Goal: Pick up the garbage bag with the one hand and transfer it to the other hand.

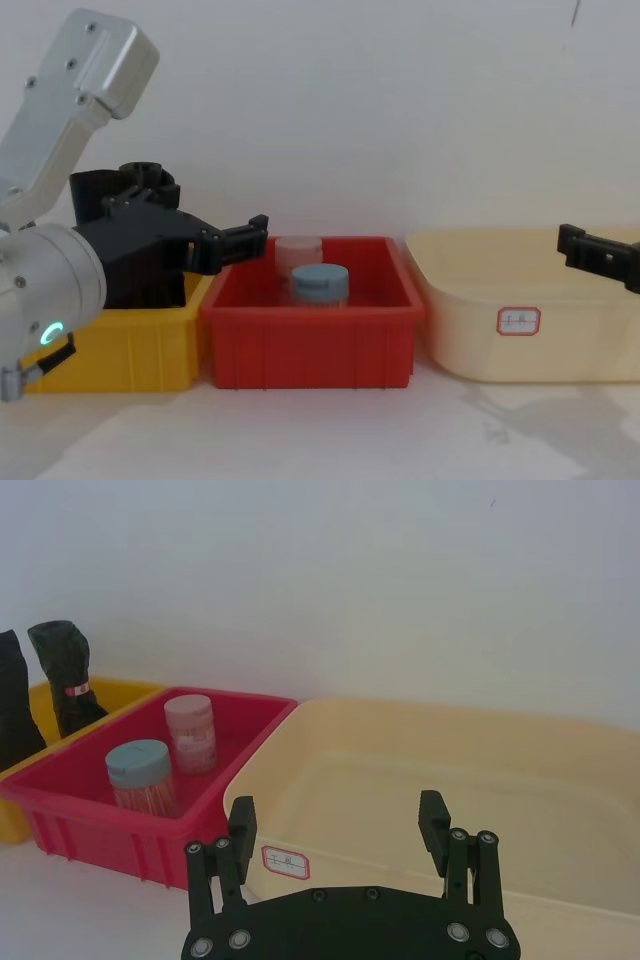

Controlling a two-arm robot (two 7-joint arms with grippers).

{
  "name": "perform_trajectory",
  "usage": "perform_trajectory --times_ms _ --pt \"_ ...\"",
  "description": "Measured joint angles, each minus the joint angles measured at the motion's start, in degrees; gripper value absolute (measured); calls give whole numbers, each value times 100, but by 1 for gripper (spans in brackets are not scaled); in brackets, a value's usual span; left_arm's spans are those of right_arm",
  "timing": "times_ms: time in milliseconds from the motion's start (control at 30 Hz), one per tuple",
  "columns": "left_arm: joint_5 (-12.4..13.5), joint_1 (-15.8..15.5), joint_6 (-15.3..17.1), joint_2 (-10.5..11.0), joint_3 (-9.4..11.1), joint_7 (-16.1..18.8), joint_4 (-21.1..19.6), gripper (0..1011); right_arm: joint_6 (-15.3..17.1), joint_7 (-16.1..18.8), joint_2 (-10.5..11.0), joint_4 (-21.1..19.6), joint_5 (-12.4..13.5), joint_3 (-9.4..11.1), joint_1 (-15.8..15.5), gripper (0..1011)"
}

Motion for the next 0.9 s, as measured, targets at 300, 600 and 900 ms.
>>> perform_trajectory --times_ms 300,600,900 --pt "0 0 0 0 0 0 0 1001 0 0 0 0 0 0 0 1000" --pt "0 0 0 0 0 0 0 1001 0 0 0 0 0 0 0 1000" --pt "0 0 0 0 0 0 0 1001 0 0 0 0 0 0 0 1000"
